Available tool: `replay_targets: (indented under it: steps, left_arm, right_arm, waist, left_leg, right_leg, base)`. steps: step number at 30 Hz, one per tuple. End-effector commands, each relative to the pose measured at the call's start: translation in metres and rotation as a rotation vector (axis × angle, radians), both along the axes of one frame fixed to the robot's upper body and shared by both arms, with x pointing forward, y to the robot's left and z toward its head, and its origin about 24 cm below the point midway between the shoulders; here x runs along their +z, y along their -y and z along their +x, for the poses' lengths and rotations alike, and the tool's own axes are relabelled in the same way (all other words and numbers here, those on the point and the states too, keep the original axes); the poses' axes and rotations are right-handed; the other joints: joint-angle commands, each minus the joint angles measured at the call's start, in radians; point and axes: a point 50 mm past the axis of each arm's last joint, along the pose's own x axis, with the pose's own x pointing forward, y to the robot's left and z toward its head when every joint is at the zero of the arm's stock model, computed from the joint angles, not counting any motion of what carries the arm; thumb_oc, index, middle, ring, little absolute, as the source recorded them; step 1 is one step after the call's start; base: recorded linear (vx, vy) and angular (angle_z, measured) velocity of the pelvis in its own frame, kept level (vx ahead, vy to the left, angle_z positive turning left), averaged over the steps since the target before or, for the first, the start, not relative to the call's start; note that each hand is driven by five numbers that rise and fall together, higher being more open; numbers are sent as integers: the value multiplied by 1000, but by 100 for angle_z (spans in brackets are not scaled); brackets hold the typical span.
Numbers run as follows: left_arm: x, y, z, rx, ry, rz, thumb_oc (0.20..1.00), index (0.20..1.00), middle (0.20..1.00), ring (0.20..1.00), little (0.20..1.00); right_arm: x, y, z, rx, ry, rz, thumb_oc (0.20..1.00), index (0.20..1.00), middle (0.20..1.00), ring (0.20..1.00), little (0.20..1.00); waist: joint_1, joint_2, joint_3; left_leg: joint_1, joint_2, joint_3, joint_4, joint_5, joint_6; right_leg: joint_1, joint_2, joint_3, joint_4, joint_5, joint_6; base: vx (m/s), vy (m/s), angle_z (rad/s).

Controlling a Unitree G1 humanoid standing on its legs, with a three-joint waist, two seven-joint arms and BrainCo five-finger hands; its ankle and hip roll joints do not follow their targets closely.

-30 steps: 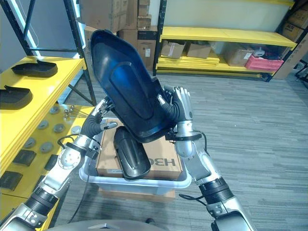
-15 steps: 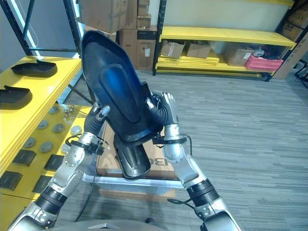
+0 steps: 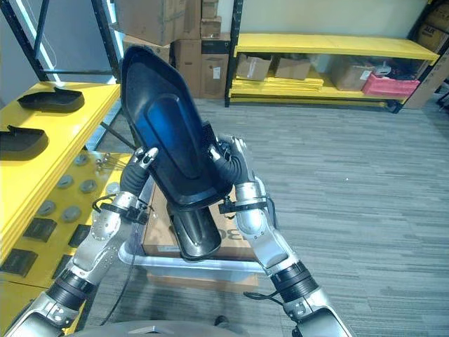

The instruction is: Move parts from the plastic box to the shelf.

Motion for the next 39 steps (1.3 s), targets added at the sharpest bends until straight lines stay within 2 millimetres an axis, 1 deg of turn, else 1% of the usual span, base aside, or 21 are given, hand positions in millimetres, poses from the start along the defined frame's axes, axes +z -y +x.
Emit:
replay_targets:
  steps: [1,6,7,11,13,15,16,17,19,20,21,22,23,24,25,26,31,34,36,37,39]
  left_arm:
    - [25,0,12,-69,133,91,200,200,200,200,200]
    - [31,-3,11,-47,203,167,200,200,200,200,200]
    - [32,-5,9,-22,232,211,200,200,200,200,200]
    - [31,-11,8,33,261,260,200,200,200,200,200]
    - [31,-19,7,112,288,291,200,200,200,200,200]
    - [31,-19,7,112,288,291,200,200,200,200,200]
    - [32,-21,7,147,302,305,200,200,200,200,200]
    - [30,-28,6,217,306,316,200,200,200,200,200]
    - [29,-31,5,248,307,318,200,200,200,200,200]
    - [29,-34,5,283,314,335,200,200,200,200,200]
    - [28,-37,5,306,316,349,200,200,200,200,200]
    - [28,-37,5,307,316,349,200,200,200,200,200]
    - [27,-39,5,333,318,368,200,200,200,200,200]
    - [26,-41,5,352,319,387,200,200,200,200,200]
    - [25,-41,5,352,319,387,200,200,200,200,200]
    - [24,-50,4,404,317,408,200,200,200,200,200]
    - [22,-59,2,456,306,413,200,200,200,200,200]
    - [17,-75,0,539,288,449,200,200,200,200,200]
    - [17,-79,-1,554,290,464,200,200,200,200,200]
    - [16,-81,-1,566,291,484,200,200,200,200,200]
    - [15,-88,-2,594,292,521,200,200,200,200,200]
  right_arm:
    - [60,-35,-16,297,248,95,200,200,200,200,200]
    - [57,-37,-17,324,236,89,200,200,200,200,200]
    - [54,-37,-18,337,221,89,200,200,200,200,200]
    - [49,-37,-20,346,197,92,200,200,200,200,200]
    - [43,-37,-20,346,170,94,200,200,200,200,200]
    - [43,-37,-20,346,170,94,200,200,200,200,200]
    - [41,-37,-20,349,165,96,200,200,200,200,200]
    - [39,-37,-21,349,160,97,200,200,200,200,200]
    - [38,-37,-21,352,153,94,200,200,200,200,200]
    - [37,-37,-21,349,152,91,238,238,238,238,238]
    - [36,-37,-21,352,149,90,454,454,454,454,454]
    - [36,-37,-21,352,149,90,507,507,507,507,507]
    - [36,-37,-21,352,147,90,824,824,824,824,824]
    - [35,-36,-22,351,145,90,956,956,956,956,956]
    - [35,-36,-22,351,144,90,1000,1000,1000,1000,1000]
    - [35,-36,-22,360,136,96,1000,1000,1000,1000,1000]
    - [34,-32,-22,348,129,98,1000,1000,1000,1000,1000]
    - [33,-23,-23,313,130,93,1000,1000,1000,1000,1000]
    - [32,-20,-24,305,128,93,1000,1000,1000,1000,1000]
    - [32,-18,-24,297,132,90,1000,1000,1000,1000,1000]
    - [32,-13,-26,281,136,86,1000,1000,1000,1000,1000]
  waist:
    - [3,-41,-9]
    - [5,-44,-9]
    - [6,-44,-7]
    - [8,-45,-6]
    - [12,-47,-4]
    - [12,-47,-4]
    - [14,-49,-3]
    - [17,-52,-2]
    - [20,-53,-1]
    - [22,-56,0]
    - [23,-57,1]
    - [23,-57,1]
    - [24,-58,2]
    - [26,-59,2]
    - [26,-59,2]
    - [29,-62,3]
    - [30,-63,2]
    - [33,-65,3]
    - [33,-64,3]
    - [33,-65,5]
    - [32,-66,4]
  left_leg:
    - [65,20,-12,3,-128,10]
    - [62,21,-13,3,-128,9]
    - [62,22,-14,3,-128,9]
    - [61,22,-16,3,-128,8]
    - [61,23,-19,3,-127,7]
    - [61,23,-19,3,-127,7]
    - [62,23,-21,3,-127,7]
    - [61,25,-21,4,-126,6]
    - [61,25,-22,5,-126,5]
    - [60,25,-23,4,-125,5]
    - [60,25,-24,4,-125,5]
    - [60,25,-24,4,-125,5]
    - [59,25,-24,4,-124,4]
    - [59,26,-26,4,-124,4]
    - [59,26,-26,4,-124,4]
    - [54,26,-27,3,-121,3]
    - [51,26,-29,3,-120,2]
    - [50,24,-28,3,-120,1]
    - [56,27,-28,2,-128,0]
    - [51,25,-28,3,-120,1]
    - [51,26,-28,2,-120,0]
  right_leg:
    - [22,-75,13,54,-124,62]
    - [21,-75,11,53,-125,62]
    - [21,-75,10,54,-126,62]
    - [21,-75,9,55,-127,62]
    - [22,-74,9,54,-128,61]
    - [22,-74,8,54,-128,61]
    - [22,-73,8,54,-128,61]
    - [23,-73,6,54,-129,60]
    - [24,-73,4,53,-129,60]
    - [24,-73,3,52,-128,60]
    - [24,-73,3,52,-128,59]
    - [24,-73,2,52,-128,59]
    - [24,-73,2,52,-128,59]
    - [24,-72,1,51,-128,59]
    - [24,-72,1,51,-128,59]
    - [21,-71,2,50,-127,59]
    - [20,-71,-2,49,-126,60]
    - [20,-72,-4,48,-124,60]
    - [25,-70,-4,46,-131,62]
    - [21,-72,-4,48,-124,61]
    - [20,-72,-5,47,-124,61]
  base:
    - [0,0,0]
    - [0,0,0]
    - [0,0,0]
    - [0,0,0]
    - [0,0,0]
    - [0,0,0]
    - [0,0,0]
    - [0,0,0]
    - [0,0,0]
    - [0,0,0]
    - [0,0,0]
    - [0,0,0]
    - [0,0,0]
    - [-3,-7,6]
    - [-12,-12,9]
    - [-14,-8,11]
    - [-3,-1,2]
    - [0,0,0]
    - [0,0,0]
    - [0,0,0]
    - [0,0,0]
